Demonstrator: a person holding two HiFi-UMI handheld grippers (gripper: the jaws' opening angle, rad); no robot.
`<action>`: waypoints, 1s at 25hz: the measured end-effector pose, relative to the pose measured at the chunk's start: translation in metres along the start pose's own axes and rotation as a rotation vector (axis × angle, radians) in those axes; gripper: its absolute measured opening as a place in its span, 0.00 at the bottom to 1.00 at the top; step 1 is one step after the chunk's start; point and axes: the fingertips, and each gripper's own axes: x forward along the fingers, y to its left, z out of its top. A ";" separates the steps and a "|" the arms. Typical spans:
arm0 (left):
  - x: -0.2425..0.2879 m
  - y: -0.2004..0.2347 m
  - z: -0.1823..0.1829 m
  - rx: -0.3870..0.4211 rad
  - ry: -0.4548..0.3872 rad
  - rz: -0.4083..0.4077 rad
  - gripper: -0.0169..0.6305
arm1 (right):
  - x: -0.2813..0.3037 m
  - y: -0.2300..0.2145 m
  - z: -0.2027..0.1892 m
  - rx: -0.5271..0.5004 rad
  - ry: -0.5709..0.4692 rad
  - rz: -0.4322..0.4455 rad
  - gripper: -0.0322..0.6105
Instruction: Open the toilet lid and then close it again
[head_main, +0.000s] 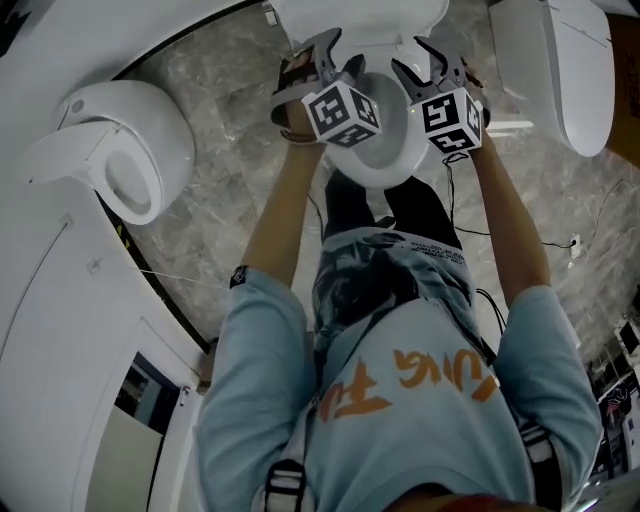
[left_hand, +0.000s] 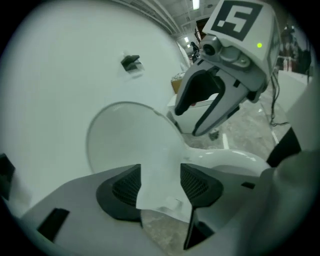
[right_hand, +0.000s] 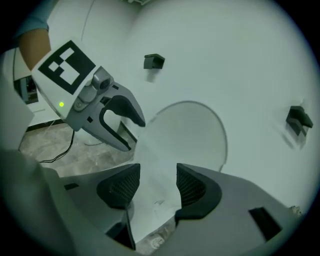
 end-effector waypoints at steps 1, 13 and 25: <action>-0.002 -0.032 -0.009 -0.015 0.021 -0.074 0.39 | 0.000 0.017 -0.016 0.000 0.016 0.044 0.43; 0.007 -0.273 -0.107 -0.119 0.235 -0.454 0.08 | 0.007 0.158 -0.176 -0.034 0.149 0.444 0.54; 0.020 -0.423 -0.180 0.015 0.327 -0.833 0.57 | -0.011 0.329 -0.309 -0.282 0.291 0.906 0.64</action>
